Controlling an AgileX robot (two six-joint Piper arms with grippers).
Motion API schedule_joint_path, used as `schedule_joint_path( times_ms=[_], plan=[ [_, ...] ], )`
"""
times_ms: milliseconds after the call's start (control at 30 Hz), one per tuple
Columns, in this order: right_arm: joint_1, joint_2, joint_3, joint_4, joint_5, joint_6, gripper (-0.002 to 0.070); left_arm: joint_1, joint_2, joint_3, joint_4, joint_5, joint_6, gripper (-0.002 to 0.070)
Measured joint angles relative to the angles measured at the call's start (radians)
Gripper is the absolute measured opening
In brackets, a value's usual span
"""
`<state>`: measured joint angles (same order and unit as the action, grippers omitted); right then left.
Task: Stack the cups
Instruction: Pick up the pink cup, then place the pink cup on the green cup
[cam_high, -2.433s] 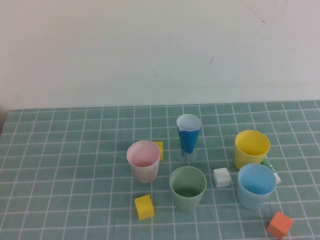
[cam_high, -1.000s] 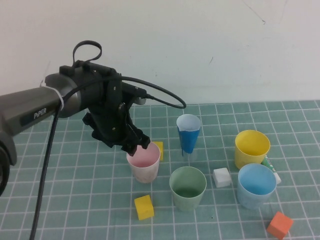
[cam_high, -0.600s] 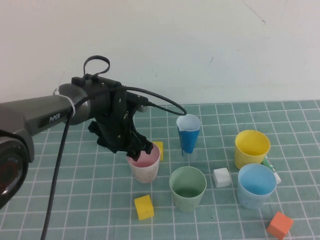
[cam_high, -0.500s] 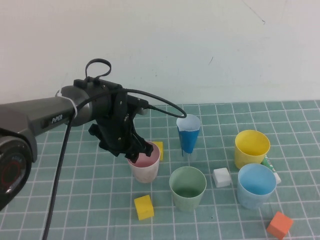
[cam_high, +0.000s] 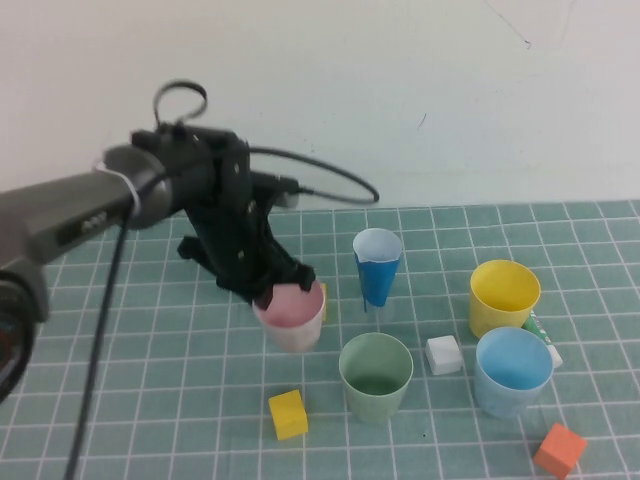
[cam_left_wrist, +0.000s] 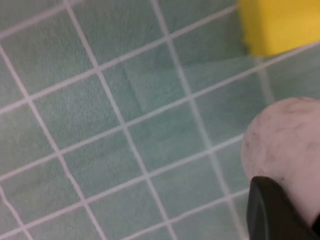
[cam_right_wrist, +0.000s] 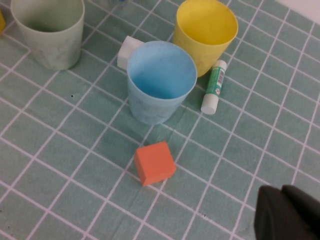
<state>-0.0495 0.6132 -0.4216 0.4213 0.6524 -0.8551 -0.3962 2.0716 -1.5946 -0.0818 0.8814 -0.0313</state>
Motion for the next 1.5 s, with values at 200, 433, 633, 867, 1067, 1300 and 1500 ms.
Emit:
schedule_joint_path(
  times_ms=[200, 433, 633, 867, 1067, 1300, 1500],
  plan=[
    [0.0, 0.0, 0.0, 0.002, -0.015, 0.0, -0.0001, -0.021, -0.166, -0.013, -0.095, 0.041, 0.11, 0.0006],
    [0.0, 0.0, 0.0, 0.014, -0.021, 0.0, -0.0001, -0.194, -0.218, -0.017, -0.049, 0.104, 0.147, 0.0006],
    [0.0, 0.0, 0.0, 0.023, -0.021, 0.0, -0.0001, -0.272, -0.153, -0.017, 0.029, 0.106, 0.093, 0.0006],
    [0.0, 0.0, 0.0, 0.025, -0.021, 0.0, -0.0001, -0.268, -0.103, -0.017, 0.093, 0.074, 0.039, 0.0006],
    [0.0, 0.0, 0.006, 0.027, -0.021, 0.0, -0.0001, -0.268, -0.069, -0.017, 0.093, 0.039, 0.031, 0.0084],
    [0.0, 0.002, 0.019, 0.033, -0.014, 0.0, -0.0001, -0.268, -0.081, -0.017, 0.116, 0.018, 0.031, 0.034],
    [0.0, 0.114, -0.089, 0.035, 0.086, 0.0, -0.0001, -0.268, -0.205, -0.017, 0.297, -0.032, -0.064, 0.0176]
  ],
)
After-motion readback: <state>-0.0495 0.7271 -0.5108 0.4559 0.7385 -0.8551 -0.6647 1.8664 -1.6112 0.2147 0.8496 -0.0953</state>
